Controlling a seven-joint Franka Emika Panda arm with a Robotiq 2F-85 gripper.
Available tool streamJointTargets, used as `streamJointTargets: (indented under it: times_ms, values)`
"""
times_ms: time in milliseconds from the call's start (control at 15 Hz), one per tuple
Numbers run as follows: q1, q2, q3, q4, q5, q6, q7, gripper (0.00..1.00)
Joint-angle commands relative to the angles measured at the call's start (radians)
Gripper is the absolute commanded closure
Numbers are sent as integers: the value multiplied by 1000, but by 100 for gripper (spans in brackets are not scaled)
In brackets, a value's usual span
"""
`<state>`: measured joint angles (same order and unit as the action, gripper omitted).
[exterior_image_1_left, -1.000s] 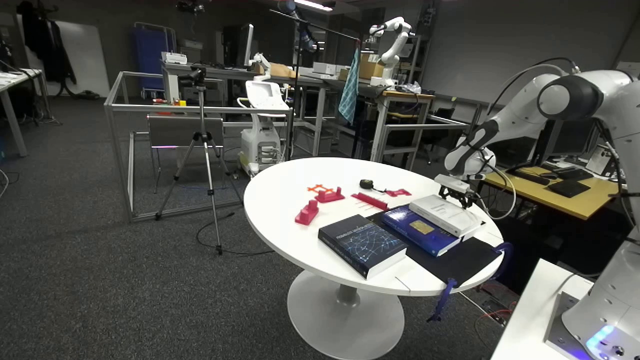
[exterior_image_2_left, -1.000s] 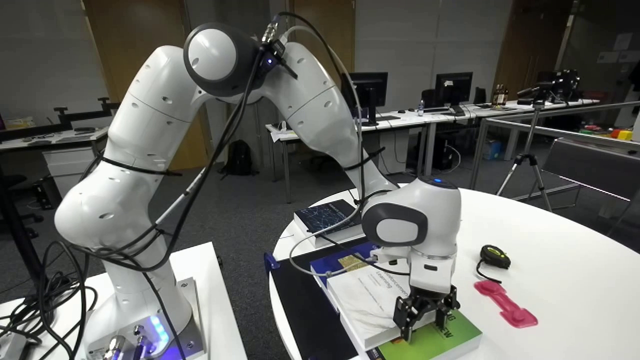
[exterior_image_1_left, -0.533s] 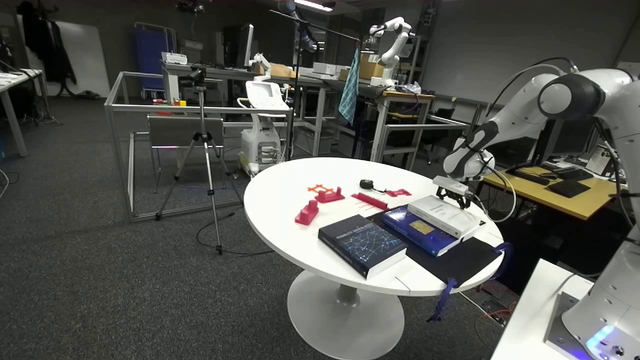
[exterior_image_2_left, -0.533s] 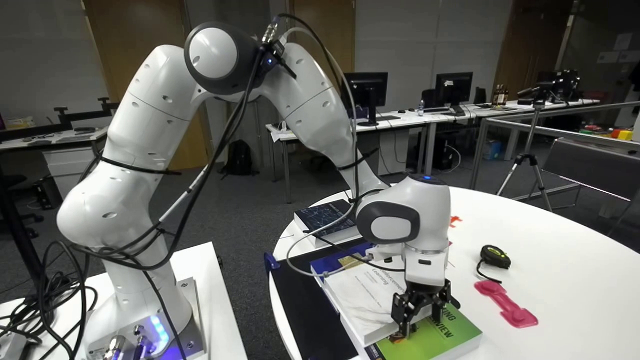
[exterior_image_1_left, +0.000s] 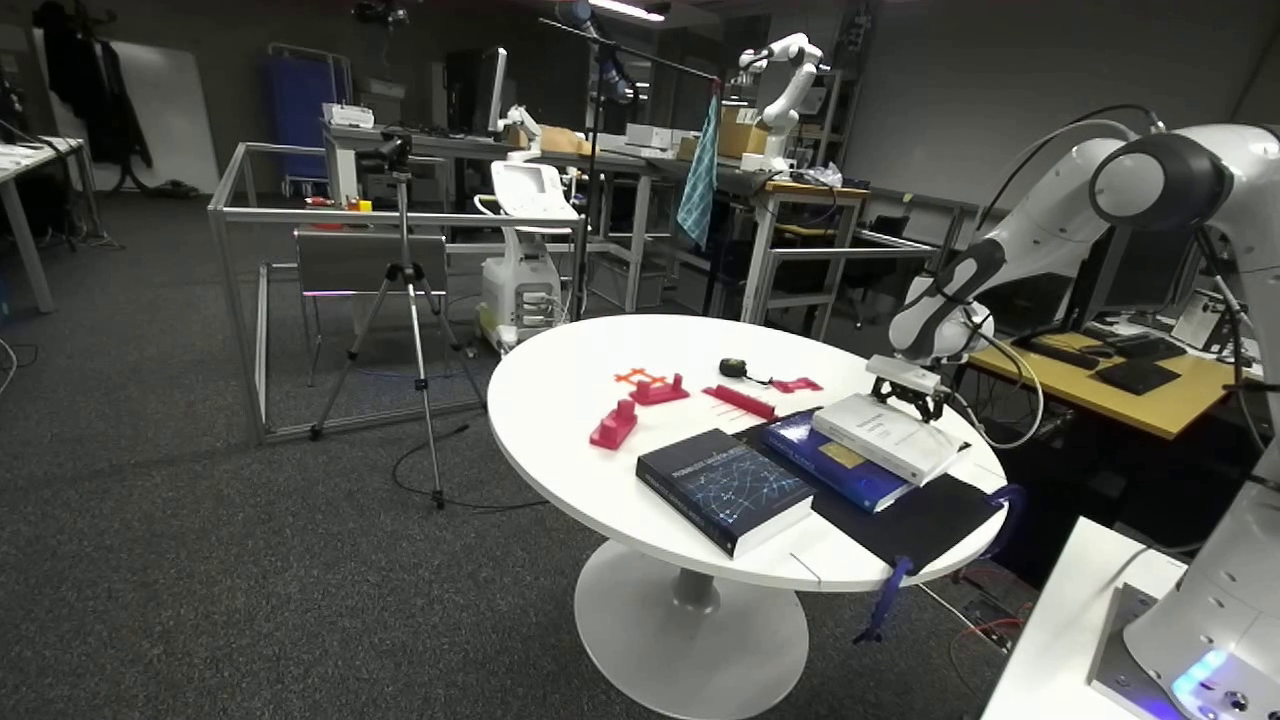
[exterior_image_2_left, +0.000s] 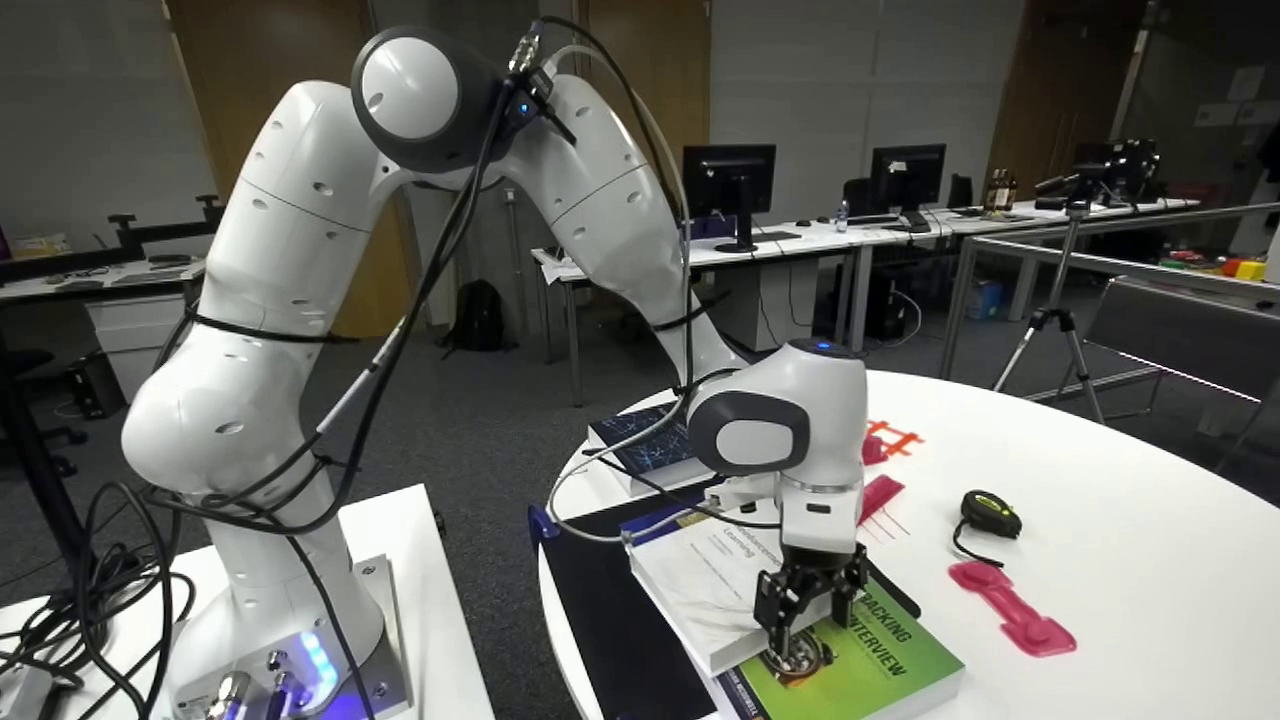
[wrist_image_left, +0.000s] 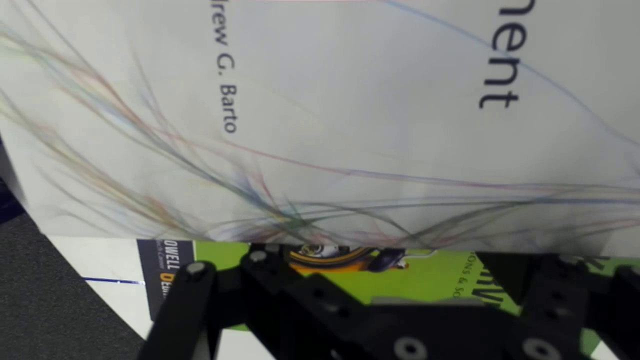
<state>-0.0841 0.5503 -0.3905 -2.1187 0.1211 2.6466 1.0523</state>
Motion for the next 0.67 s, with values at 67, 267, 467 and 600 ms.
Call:
streamJointTargets:
  times_ms: [67, 267, 467, 600]
  values:
    - [36, -97, -4, -118, -26, 26, 21, 0]
    - [40, -112, 0, -144, -11, 37, 42, 0]
    - [48, -124, -3, -164, -5, 38, 97, 0]
    - [53, -131, -5, -181, -4, 47, 138, 0]
